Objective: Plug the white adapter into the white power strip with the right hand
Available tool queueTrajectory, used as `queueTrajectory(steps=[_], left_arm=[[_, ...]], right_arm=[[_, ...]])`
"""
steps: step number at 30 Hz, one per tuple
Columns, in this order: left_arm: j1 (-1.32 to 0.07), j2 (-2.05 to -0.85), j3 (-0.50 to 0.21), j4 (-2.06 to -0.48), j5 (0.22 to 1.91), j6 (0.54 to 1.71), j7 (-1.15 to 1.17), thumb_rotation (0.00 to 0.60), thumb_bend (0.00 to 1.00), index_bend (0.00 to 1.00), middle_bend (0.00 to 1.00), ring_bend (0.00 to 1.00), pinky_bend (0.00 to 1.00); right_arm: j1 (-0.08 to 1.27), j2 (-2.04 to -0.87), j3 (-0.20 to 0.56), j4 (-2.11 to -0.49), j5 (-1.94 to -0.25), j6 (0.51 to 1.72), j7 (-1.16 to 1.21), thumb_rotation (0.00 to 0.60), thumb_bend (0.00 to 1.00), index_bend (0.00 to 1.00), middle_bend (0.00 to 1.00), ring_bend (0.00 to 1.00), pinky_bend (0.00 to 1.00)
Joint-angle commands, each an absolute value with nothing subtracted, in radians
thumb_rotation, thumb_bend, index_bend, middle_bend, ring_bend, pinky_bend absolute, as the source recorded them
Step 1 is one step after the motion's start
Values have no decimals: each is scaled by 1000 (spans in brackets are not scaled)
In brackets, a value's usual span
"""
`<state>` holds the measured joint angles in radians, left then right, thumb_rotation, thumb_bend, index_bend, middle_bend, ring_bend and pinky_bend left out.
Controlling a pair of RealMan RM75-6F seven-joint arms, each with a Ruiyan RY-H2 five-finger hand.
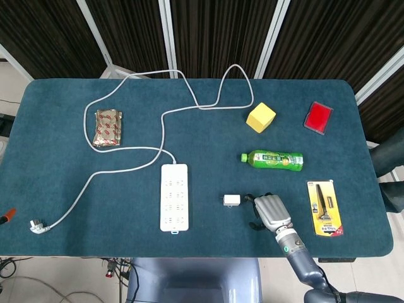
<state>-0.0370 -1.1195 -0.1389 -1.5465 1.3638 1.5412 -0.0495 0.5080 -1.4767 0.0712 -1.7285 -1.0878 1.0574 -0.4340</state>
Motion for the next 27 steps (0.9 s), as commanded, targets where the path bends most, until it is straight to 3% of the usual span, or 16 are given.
queueTrajectory(steps=[1,27], left_arm=[[-37,-1118,-138,-1547,1365,1541,-53,600,68,113,0,0,0],[-37,-1116,-137,-1547,1368,1540,-57,600,68,113,0,0,0]], right_arm=[[511,-1478,72,-1731,-1086,1057,-438,600,280,327,666,508,354],[543,-1496,81,-1764,-1064,1065,-477,600,280,328,665,508,354]])
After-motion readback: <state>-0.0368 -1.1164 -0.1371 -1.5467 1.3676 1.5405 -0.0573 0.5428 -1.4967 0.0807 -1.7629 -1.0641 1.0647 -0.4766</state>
